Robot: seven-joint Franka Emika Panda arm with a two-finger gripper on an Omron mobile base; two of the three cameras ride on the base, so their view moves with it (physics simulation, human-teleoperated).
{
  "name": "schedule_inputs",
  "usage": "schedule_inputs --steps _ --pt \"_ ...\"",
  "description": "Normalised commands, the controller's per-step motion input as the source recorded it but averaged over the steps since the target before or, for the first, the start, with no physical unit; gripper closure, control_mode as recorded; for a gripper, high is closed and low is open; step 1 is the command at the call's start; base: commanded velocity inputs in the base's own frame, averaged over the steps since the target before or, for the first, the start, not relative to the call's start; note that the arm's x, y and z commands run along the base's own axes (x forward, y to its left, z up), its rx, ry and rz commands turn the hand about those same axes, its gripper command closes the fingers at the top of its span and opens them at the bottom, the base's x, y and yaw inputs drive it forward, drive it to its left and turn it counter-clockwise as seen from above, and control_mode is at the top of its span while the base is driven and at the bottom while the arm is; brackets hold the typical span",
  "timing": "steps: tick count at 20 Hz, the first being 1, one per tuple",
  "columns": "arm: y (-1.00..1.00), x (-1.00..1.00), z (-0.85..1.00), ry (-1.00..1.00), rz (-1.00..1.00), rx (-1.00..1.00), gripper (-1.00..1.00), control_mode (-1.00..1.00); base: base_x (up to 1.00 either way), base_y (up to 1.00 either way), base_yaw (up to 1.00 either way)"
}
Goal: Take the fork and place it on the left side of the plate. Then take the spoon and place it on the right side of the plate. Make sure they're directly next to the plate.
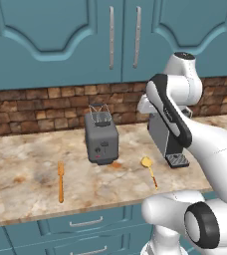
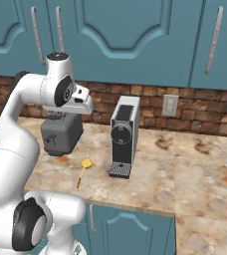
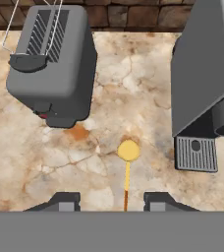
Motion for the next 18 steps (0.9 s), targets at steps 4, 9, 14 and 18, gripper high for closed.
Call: schedule_inputs --steps 4,9,14,18 --pt "0.04 -0.33 -0.03 -0.02 0.01 0.0 -1.0 -1.0 0.0 0.0 0.0" --pt "0.72 -0.62 -0.28 -0.05 0.02 0.0 -1.0 -1.0 0.0 0.0 0.0" --pt "0.98 -0.28 -0.42 0.0 -0.02 0.0 -1.0 -1.0 0.0 0.0 0.0" --pt "0.99 -0.19 -0.51 0.0 -0.04 0.03 -1.0 -1.0 0.0 0.0 0.0"
